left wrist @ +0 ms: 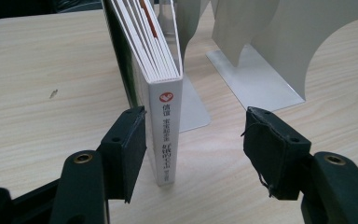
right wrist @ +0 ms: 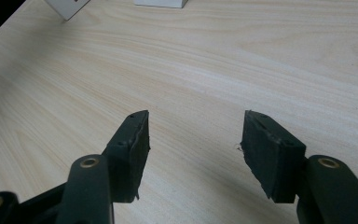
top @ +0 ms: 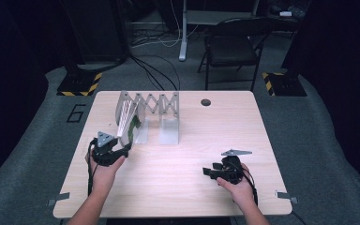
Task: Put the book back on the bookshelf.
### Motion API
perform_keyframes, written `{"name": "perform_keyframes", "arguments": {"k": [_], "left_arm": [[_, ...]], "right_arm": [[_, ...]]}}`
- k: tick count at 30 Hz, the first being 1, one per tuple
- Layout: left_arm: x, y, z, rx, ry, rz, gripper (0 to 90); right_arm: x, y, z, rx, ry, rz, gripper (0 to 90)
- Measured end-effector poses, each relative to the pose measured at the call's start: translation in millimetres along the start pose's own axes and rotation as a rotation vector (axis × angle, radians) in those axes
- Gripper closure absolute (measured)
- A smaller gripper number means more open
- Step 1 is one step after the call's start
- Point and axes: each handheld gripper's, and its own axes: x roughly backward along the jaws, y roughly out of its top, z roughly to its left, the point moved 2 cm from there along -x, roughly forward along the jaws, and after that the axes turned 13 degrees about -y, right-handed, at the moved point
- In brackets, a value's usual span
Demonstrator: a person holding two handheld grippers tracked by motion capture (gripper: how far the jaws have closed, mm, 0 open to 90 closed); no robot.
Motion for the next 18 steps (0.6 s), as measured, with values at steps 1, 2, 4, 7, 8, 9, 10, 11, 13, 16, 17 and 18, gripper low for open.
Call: {"name": "perform_keyframes", "arguments": {"k": [1, 2, 4, 7, 8, 9, 10, 11, 13, 16, 17, 18], "left_arm": [[1.6, -0.1, -0.3, 0.002, -0.005, 0.004, 39.5], [2.7, -0.3, -0.8, 0.002, -0.006, 0.0, 39.4], [5.7, -0.2, -1.4, -0.006, -0.01, 0.007, 39.5], [10.0, 0.8, -2.5, -0.015, -0.014, 0.004, 39.5], [11.5, 1.2, -3.0, -0.015, -0.017, 0.004, 39.5], [12.9, 1.8, -3.4, -0.016, -0.02, 0.003, 39.5], [14.5, 2.5, -3.8, -0.02, -0.023, 0.007, 39.5], [15.7, 3.1, -4.2, -0.023, -0.024, 0.006, 39.5], [18.2, 4.3, -5.8, -0.025, -0.037, 0.01, 39.5], [22.6, 5.0, -9.9, -0.041, -0.058, 0.019, 39.4], [23.9, 4.8, -11.5, -0.046, -0.067, 0.023, 39.4], [26.7, 3.7, -15.0, -0.058, -0.083, 0.029, 39.4]], "right_arm": [[0.2, 0.0, 0.1, -0.005, -0.001, 0.0, 41.5], [0.2, 0.1, -0.3, 0.0, -0.001, -0.002, 41.5], [0.6, 0.2, -0.2, -0.005, 0.0, -0.001, 41.5], [0.4, 0.2, -0.2, -0.005, -0.001, -0.002, 41.5], [0.3, 0.2, -0.3, -0.002, -0.002, -0.002, 41.5], [0.3, 0.2, -0.2, -0.002, -0.002, -0.002, 41.5], [0.2, 0.2, -0.2, -0.001, -0.002, -0.001, 41.5], [0.3, 0.0, 0.0, -0.004, -0.002, 0.001, 41.5], [0.2, -0.1, 0.2, -0.006, -0.002, 0.003, 41.5], [0.3, 0.0, 0.2, -0.001, -0.001, 0.0, 41.5], [0.6, -0.1, 0.3, -0.005, -0.002, 0.001, 41.5], [0.8, 0.0, -0.1, -0.001, 0.0, 0.0, 41.5]]}}
